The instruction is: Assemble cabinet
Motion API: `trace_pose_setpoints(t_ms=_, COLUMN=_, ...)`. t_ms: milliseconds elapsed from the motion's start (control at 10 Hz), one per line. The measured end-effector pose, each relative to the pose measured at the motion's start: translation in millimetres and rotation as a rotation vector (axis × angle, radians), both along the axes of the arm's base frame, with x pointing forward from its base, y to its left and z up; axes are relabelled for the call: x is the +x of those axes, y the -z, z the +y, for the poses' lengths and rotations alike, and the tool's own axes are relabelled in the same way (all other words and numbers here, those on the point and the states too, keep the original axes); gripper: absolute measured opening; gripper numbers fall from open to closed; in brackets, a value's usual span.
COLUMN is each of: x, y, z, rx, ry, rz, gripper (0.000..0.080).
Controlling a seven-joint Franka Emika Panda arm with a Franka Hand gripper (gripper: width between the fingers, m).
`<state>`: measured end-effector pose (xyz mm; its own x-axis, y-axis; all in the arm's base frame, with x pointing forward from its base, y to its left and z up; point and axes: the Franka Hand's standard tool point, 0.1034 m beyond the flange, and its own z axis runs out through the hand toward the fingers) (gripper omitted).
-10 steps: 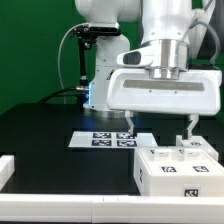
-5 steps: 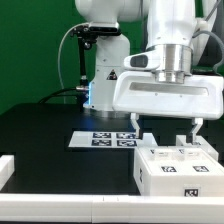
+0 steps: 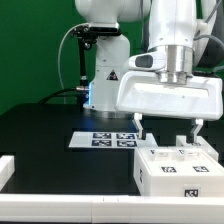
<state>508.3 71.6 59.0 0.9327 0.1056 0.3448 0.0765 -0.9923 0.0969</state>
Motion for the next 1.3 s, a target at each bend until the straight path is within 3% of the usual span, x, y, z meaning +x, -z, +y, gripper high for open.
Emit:
trace_pose_setpoints(t_ms=100, x=0.0, y=2.9, z=-9.0, rx=0.002, ry=0.019, rz=0.007, gripper=0.0797)
trace_pose_setpoints(t_ms=400, x=4.2, y=7.8, z=-12.8, rx=0.038, ry=0.055, rz=0.045, gripper=0.0797)
trace_pose_setpoints(t_ms=800, x=1.9, y=11.1, z=-8.6, rx=0.046, ry=0.077, rz=0.05, gripper=0.0797)
trace_pose_setpoints(t_ms=1100, x=-2.2, y=24.6, z=-10.6, rx=0.04, ry=0.083, rz=0.067, gripper=0.0797)
trace_pose_setpoints(t_ms=1300, x=0.0, y=29.2, z=-2.1, rx=0.046, ry=0.089, rz=0.068, gripper=0.0797)
